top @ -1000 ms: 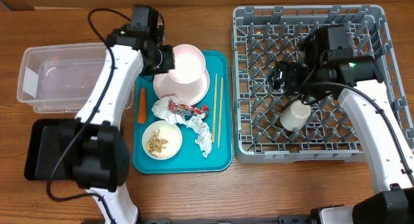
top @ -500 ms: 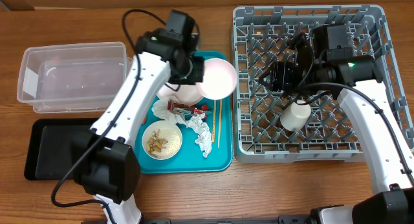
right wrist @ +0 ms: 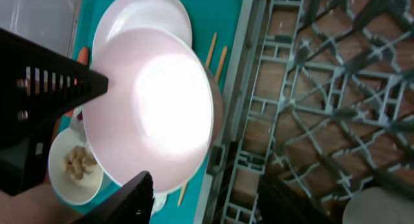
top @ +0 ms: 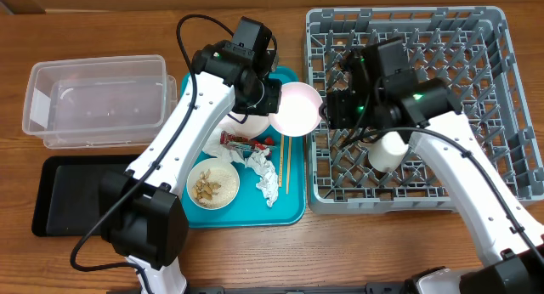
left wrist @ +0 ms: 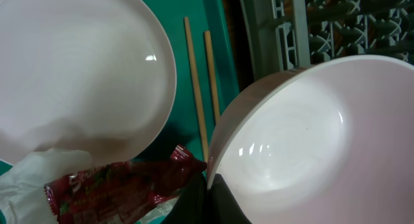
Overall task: Sort waste into correct bins and load items into the dishwasher
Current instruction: 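Pass the pink bowl from the left gripper to the right gripper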
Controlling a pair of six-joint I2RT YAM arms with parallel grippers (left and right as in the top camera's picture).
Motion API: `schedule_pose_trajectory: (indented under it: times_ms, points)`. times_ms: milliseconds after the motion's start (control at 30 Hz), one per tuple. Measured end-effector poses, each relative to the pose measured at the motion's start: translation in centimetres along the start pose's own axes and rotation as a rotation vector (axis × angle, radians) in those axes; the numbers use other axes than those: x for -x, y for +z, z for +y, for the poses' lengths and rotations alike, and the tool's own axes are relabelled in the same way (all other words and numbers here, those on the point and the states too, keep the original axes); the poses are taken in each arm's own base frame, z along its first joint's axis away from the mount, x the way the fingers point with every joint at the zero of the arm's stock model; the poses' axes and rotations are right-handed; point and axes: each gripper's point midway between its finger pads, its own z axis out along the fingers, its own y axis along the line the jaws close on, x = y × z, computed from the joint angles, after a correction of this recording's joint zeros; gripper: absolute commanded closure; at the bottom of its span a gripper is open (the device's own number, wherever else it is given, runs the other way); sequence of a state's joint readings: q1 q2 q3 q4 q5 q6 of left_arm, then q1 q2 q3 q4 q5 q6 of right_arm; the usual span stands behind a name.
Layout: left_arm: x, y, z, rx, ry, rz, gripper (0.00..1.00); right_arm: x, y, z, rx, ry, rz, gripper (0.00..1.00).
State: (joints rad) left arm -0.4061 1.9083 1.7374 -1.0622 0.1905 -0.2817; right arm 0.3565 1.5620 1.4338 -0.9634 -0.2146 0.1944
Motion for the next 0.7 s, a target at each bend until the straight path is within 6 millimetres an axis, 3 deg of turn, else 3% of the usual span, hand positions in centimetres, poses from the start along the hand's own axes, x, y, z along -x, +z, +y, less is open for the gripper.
schedule_pose_trajectory:
  times_ms: [200,367,467,700]
  points:
    - [0.1,-0.5,-0.1,-0.004,0.003,-0.013,0.96,1.2,1.4,-0.4,-0.032,-0.004,-0.039,0.49]
    - [0.4,-2.1,-0.5,-0.014,0.010,-0.050,0.96,0.9,2.8,-0.9,-0.044,0.003,-0.010,0.51]
    - [0.5,-2.8,-0.7,-0.018,0.013,-0.065,0.96,0.5,3.8,-1.1,-0.045,0.009,0.017,0.58]
    - [0.4,-2.8,-0.7,-0.019,0.014,-0.066,0.96,0.7,4.1,-0.5,-0.008,0.007,0.014,0.67]
